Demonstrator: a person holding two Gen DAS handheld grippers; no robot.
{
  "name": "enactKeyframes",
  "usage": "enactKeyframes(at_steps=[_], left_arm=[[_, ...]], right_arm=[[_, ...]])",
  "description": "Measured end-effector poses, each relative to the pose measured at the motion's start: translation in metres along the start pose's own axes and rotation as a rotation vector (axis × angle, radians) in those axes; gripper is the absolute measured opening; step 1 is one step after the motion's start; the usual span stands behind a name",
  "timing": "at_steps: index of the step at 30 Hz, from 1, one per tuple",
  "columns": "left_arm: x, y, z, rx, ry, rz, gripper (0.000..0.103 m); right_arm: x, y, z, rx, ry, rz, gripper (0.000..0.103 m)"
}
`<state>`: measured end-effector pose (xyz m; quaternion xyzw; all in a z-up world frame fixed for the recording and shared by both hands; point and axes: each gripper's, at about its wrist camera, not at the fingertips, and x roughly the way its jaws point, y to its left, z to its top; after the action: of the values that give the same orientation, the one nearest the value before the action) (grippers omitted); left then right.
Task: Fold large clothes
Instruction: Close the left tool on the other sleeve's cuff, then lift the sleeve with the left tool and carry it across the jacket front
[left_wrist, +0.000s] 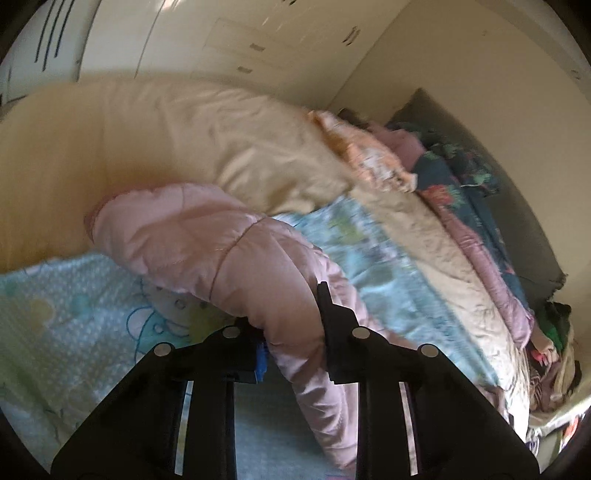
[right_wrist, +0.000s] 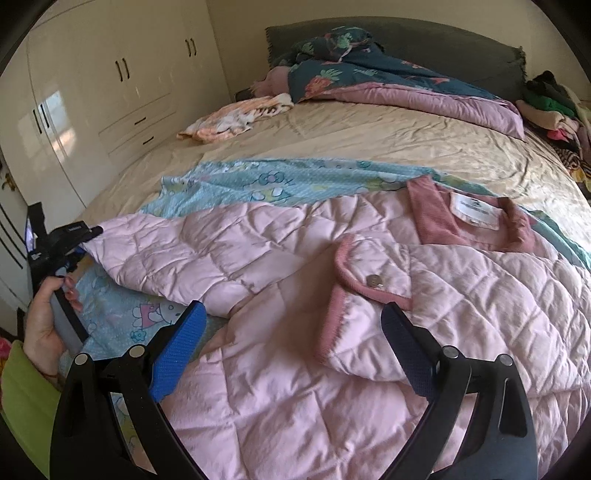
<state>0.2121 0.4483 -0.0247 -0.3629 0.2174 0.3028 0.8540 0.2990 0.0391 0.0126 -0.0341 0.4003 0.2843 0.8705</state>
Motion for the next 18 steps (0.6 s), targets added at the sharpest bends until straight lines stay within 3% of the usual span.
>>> enactKeyframes(at_steps=[12,18], left_arm=[[-0.07,-0.054,-0.016,0.133,-0.071,-0.14,0.012],[-0.096,-0.081,-0.017,0.187,-0.085,-0.166,0.01]], right_arm=[[-0.06,-0.037,-0.015,0.055,-0.055,-0.056,0.095],[-0.092,-0.056,-0.025,0.094,-0.077,-0.084,0.095]])
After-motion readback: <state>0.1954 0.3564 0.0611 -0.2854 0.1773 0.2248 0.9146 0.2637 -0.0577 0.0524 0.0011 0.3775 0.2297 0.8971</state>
